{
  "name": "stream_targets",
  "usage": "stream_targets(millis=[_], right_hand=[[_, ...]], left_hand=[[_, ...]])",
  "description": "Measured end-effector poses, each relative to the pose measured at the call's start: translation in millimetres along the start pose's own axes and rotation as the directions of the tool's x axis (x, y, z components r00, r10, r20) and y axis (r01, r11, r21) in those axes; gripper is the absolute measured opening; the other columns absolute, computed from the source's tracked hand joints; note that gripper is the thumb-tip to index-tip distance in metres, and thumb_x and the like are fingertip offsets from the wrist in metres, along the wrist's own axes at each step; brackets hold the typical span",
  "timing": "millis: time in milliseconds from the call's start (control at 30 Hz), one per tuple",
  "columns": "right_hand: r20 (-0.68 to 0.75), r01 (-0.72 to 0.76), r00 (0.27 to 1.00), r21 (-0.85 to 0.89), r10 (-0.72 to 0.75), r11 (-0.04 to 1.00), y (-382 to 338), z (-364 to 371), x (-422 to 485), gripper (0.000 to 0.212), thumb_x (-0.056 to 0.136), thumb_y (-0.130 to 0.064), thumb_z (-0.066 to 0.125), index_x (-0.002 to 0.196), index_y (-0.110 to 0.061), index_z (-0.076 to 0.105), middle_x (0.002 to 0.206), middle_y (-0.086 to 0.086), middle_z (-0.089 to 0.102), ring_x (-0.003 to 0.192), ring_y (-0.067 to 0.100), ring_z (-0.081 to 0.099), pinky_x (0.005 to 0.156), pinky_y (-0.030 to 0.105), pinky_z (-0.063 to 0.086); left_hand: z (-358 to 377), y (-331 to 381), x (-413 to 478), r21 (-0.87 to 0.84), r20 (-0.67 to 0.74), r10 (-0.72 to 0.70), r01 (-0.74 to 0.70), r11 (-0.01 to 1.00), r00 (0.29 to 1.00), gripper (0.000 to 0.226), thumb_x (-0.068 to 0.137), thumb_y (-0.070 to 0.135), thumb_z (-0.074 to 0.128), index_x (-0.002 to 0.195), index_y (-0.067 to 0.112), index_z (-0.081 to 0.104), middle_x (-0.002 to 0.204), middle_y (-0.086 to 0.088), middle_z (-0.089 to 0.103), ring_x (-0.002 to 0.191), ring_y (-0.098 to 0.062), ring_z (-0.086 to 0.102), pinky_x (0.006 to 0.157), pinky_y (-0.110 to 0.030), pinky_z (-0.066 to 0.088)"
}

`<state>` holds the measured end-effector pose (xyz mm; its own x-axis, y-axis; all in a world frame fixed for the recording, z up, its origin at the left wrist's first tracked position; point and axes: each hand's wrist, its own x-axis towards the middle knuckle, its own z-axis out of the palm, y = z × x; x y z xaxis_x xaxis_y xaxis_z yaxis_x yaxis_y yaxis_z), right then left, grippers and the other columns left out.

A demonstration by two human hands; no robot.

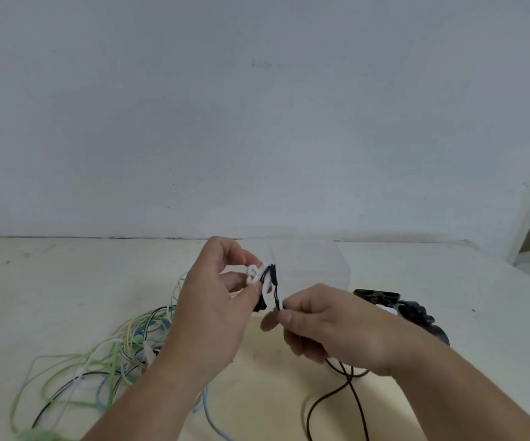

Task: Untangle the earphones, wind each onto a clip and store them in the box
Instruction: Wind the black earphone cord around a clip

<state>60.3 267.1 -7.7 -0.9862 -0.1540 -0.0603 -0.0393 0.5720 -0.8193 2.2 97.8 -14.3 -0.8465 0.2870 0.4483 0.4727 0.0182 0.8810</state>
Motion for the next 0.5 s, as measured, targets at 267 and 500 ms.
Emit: stream_targets(millis=[267, 500], right_hand=[[0.106, 0.038, 0.994, 0.031, -0.042, 0.999, -7.1, -1.8, -6.5, 0.026, 0.103, -0.024, 0.051, 0.098, -0.012, 0.074, 0.057, -0.003, 0.045, 0.053, 0.02, 0.033, 0.053, 0.032, 0.027], [-0.36, 0.121, 0.922, -0.08, -0.142, 0.989, -12.2, -17.0, -9.0, 0.022, 0.09, -0.016, 0.063, 0.07, -0.014, 0.071, 0.051, -0.002, 0.042, 0.047, 0.011, 0.034, 0.048, 0.023, 0.031]], left_hand=[[2.2, -10.7, -0.3, 0.239, -0.103, 0.076, -0.049, 0.97, 0.992, 0.036, 0.086, 0.0, 0.068, 0.086, 0.031, 0.049, 0.094, 0.019, 0.065, 0.081, -0.002, 0.068, 0.064, -0.013, 0.048], [5.2, -5.4, -6.1, 0.415, 0.104, 0.134, -0.166, 0.895, 0.985, 0.028, 0.091, 0.011, 0.065, 0.086, 0.035, 0.051, 0.08, 0.016, 0.063, 0.065, 0.009, 0.058, 0.051, -0.011, 0.039]])
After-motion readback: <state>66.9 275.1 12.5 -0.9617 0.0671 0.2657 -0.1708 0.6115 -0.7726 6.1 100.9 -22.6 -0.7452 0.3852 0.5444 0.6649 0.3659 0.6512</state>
